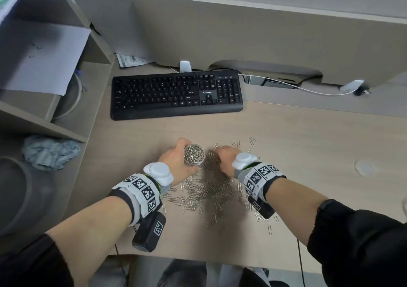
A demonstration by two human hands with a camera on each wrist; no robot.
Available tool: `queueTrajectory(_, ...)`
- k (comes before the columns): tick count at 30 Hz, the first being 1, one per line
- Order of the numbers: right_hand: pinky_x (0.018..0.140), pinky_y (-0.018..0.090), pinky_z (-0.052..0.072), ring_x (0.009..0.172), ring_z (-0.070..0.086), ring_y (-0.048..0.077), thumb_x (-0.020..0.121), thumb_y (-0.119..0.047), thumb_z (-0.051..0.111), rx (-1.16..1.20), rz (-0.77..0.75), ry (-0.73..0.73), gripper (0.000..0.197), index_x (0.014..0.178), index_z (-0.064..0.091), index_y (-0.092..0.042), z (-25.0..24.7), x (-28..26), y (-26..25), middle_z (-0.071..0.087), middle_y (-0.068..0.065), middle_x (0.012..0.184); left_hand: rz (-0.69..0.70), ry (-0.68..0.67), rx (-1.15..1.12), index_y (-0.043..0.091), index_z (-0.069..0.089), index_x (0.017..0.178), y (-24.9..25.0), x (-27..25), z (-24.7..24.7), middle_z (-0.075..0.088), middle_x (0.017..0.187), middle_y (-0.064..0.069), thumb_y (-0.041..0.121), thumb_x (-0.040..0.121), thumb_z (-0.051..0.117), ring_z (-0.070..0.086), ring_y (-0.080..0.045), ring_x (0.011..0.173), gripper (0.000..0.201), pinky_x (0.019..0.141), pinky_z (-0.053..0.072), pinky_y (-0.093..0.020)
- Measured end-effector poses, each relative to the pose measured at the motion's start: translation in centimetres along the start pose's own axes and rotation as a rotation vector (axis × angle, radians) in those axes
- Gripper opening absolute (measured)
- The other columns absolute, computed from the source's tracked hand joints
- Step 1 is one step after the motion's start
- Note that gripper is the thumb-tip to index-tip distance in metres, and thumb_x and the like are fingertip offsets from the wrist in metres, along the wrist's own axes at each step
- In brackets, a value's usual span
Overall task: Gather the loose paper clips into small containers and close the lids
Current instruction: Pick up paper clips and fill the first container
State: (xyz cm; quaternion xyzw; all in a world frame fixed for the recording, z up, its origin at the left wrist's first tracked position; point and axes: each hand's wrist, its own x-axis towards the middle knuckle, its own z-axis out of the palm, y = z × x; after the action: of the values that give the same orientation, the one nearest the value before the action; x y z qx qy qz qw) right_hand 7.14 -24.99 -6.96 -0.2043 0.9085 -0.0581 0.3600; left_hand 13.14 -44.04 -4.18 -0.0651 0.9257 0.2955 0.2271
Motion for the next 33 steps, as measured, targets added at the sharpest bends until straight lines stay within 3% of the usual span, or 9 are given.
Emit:
queueTrajectory(3,0.083,0.037,0.056,0.096,0.065,0.026,0.089,-0.008,0.055,0.148,0.081,0.057,0.03,0.114,0.063,-0.024,-0.6,-1.2,0.5,0.067,0.005,0.113,0.02,-0.016,0.004,0.03,0.034,0.12,0.1,-0.6,0.0,0.066,0.1,0.003,0.041,0.072,0.08,0.065,-0.02,0.082,0.067,0.074,0.055,-0.037)
queueTrajectory(5,0.075,0.034,0.056,0.082,0.064,0.022,0.088,-0.012,0.06,0.32,0.12,0.138,0.014,0.094,0.063,-0.024,-1.7,-2.4,0.5,0.068,0.002,0.095,0.036,-0.023,-0.008,0.03,0.035,0.122,0.5,-1.0,0.0,0.065,0.101,0.003,0.04,0.071,0.08,0.065,-0.02,0.083,0.068,0.075,0.055,-0.038)
queueTrajectory(8,0.058,0.034,0.058,0.058,0.063,0.02,0.088,-0.008,0.064,0.605,0.107,0.202,0.009,0.09,0.061,-0.017,-4.0,-4.0,-0.4,0.065,0.005,0.072,0.05,-0.038,0.001,0.026,0.037,0.125,1.0,-1.1,0.1,0.063,0.102,0.001,0.039,0.071,0.08,0.063,-0.021,0.086,0.071,0.078,0.054,-0.04)
queueTrajectory(12,0.04,0.02,0.044,0.037,0.053,0.006,0.087,-0.002,0.064,0.729,0.008,0.265,0.01,0.089,0.061,-0.011,-7.0,-6.0,-2.4,0.057,0.0,0.059,0.083,-0.058,0.023,0.024,0.035,0.125,2.4,-1.4,-0.1,0.067,0.099,-0.002,0.052,0.066,0.082,0.064,-0.022,0.082,0.08,0.074,0.054,-0.04)
queueTrajectory(14,0.045,0.019,0.042,0.045,0.053,0.009,0.087,-0.004,0.065,0.628,-0.035,0.262,0.008,0.091,0.065,-0.011,-7.6,-6.3,-3.2,0.058,-0.003,0.063,0.098,-0.05,0.014,0.021,0.038,0.124,3.2,-1.4,-0.2,0.067,0.098,-0.003,0.051,0.066,0.082,0.064,-0.025,0.08,0.079,0.072,0.054,-0.038)
queueTrajectory(19,0.07,0.023,0.044,0.073,0.053,0.015,0.087,-0.012,0.066,0.434,-0.096,0.282,0.016,0.102,0.07,-0.011,-7.9,-7.0,-3.7,0.07,0.005,0.098,0.119,-0.033,0.034,0.022,0.039,0.119,4.6,-1.4,-0.7,0.066,0.092,-0.004,0.039,0.072,0.077,0.062,-0.026,0.073,0.062,0.066,0.052,-0.038)
queueTrajectory(24,0.073,0.024,0.045,0.071,0.053,0.013,0.091,-0.01,0.058,0.506,-0.104,0.374,0.019,0.103,0.073,-0.01,-8.7,-7.9,-3.3,0.062,-0.002,0.077,0.151,-0.034,-0.051,0.021,0.038,0.118,5.3,-1.1,-1.4,0.065,0.097,-0.001,0.03,0.073,0.079,0.063,-0.022,0.074,0.062,0.064,0.051,-0.035)
queueTrajectory(28,0.072,0.028,0.049,0.066,0.054,0.013,0.09,-0.009,0.057,0.505,-0.112,0.423,0.018,0.098,0.073,-0.013,-9.3,-7.8,-3.0,0.058,-0.009,0.067,0.173,-0.029,-0.08,0.021,0.037,0.119,5.6,-0.6,-2.1,0.065,0.101,-0.002,0.031,0.071,0.081,0.064,-0.023,0.081,0.067,0.071,0.054,-0.039)
queueTrajectory(33,0.08,0.033,0.046,0.08,0.053,0.016,0.089,-0.024,0.065,0.505,-0.025,0.516,0.016,0.104,0.063,-0.019,-9.3,-6.6,-1.4,0.054,-0.003,0.094,0.177,-0.028,-0.101,0.023,0.037,0.123,6.2,-0.4,-2.3,0.065,0.104,-0.001,0.03,0.071,0.08,0.063,-0.022,0.086,0.068,0.072,0.051,-0.033)
